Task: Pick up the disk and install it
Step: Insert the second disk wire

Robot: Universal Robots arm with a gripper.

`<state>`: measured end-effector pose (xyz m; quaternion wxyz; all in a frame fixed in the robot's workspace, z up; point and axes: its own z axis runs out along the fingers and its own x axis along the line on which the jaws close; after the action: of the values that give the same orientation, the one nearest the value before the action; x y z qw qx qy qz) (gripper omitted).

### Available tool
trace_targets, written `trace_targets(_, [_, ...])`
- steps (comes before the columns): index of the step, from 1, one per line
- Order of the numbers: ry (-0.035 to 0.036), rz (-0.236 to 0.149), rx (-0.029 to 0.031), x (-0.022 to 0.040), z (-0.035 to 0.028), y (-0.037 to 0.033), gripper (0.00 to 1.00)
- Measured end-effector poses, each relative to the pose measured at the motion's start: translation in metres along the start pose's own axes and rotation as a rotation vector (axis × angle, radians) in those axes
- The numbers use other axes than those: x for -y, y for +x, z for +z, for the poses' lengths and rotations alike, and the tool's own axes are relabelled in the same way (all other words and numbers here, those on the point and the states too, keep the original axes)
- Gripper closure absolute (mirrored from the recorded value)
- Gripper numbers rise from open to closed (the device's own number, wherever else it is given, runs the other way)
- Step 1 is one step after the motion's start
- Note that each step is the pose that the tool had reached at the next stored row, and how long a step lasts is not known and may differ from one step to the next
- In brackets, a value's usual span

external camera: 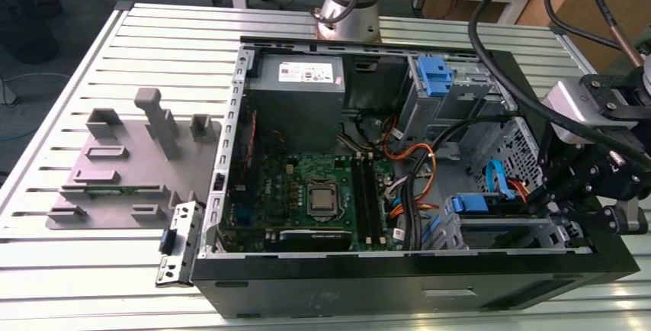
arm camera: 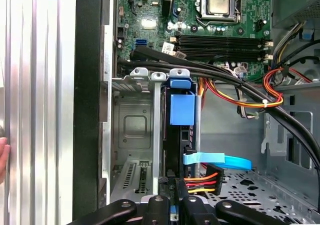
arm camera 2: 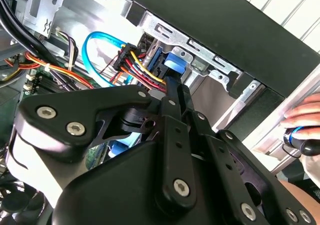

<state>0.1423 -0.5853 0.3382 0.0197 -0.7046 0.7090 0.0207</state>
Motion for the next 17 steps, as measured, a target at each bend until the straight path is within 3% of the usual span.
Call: trace_targets(17, [0.0002,0.004,0.0001,-0.0011,0.0005,-0.0066,0.84])
